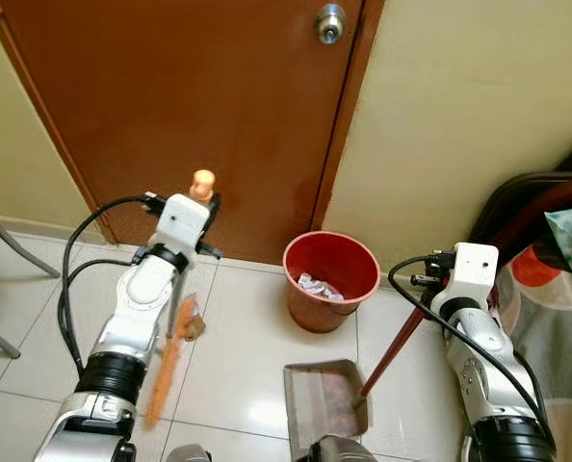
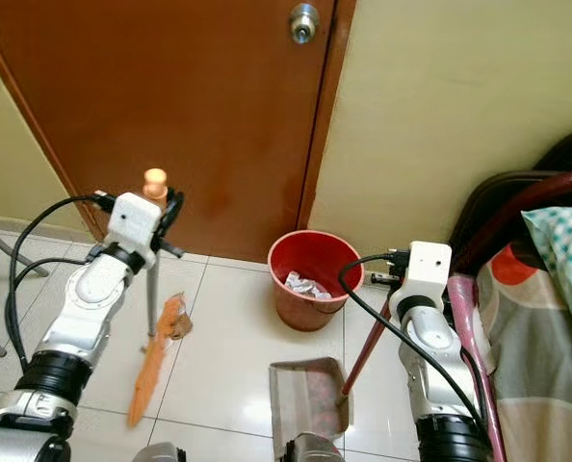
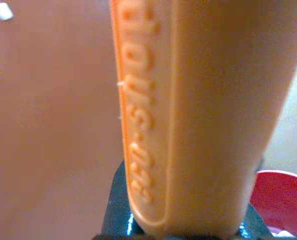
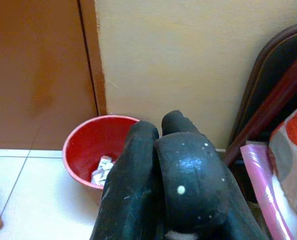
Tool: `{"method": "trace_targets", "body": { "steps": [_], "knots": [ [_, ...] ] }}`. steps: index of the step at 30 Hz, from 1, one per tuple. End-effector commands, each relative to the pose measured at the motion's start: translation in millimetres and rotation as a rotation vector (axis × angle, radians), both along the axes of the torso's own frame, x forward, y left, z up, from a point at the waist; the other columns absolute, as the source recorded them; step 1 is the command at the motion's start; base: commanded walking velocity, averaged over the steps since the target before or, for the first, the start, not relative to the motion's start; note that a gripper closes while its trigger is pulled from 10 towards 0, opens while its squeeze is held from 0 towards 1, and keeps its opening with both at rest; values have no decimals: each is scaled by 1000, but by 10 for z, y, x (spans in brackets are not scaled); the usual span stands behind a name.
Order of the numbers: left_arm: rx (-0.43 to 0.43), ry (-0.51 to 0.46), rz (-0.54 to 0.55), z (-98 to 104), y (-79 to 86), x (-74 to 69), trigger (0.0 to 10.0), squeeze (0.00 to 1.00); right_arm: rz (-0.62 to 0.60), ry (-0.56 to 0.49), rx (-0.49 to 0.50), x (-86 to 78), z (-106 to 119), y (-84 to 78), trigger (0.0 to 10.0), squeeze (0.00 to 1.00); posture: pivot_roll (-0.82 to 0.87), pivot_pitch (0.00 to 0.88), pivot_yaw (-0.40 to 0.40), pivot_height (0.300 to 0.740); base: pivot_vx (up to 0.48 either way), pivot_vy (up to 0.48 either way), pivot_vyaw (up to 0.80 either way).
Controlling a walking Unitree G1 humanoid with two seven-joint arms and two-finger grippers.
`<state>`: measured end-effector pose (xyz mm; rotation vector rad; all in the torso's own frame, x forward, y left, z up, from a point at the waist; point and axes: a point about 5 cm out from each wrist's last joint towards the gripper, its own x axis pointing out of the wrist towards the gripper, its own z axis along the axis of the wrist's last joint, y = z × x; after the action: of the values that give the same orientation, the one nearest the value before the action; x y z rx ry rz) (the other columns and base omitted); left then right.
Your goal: Sweep floor
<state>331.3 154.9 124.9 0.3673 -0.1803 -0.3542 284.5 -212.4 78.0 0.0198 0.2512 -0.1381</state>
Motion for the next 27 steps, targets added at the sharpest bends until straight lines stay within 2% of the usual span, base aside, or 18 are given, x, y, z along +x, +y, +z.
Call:
{"method": "trace_targets", "body": {
  "steps": [1, 6, 14, 18, 27],
  "knots": [
    [18, -54, -24, 97, -43, 22, 10000, 0, -27, -54, -19, 50, 126, -77, 10000, 0, -129, 112, -67, 740, 0, 0, 0],
    [-64, -46, -38, 45, -191, -54, 10000, 0, -70, -77, -51, 148, 183, -139, 10000, 0, -117, 115, -58, 740, 0, 0, 0],
    [-103, 25, -95, -130, -387, -219, 10000, 0, -81, -81, -59, 267, 215, -144, 10000, 0, -89, 104, -54, 740, 0, 0, 0],
    [-143, 70, -145, -200, -520, -353, 10000, 0, -112, -88, -73, 312, 212, -190, 10000, 0, -76, 98, -45, 740, 0, 0, 0],
    [-129, 128, -293, -218, -725, -598, 10000, 0, -160, -106, -97, 366, 219, -236, 10000, 0, -55, 90, -32, 740, 0, 0, 0]
  ]
}}
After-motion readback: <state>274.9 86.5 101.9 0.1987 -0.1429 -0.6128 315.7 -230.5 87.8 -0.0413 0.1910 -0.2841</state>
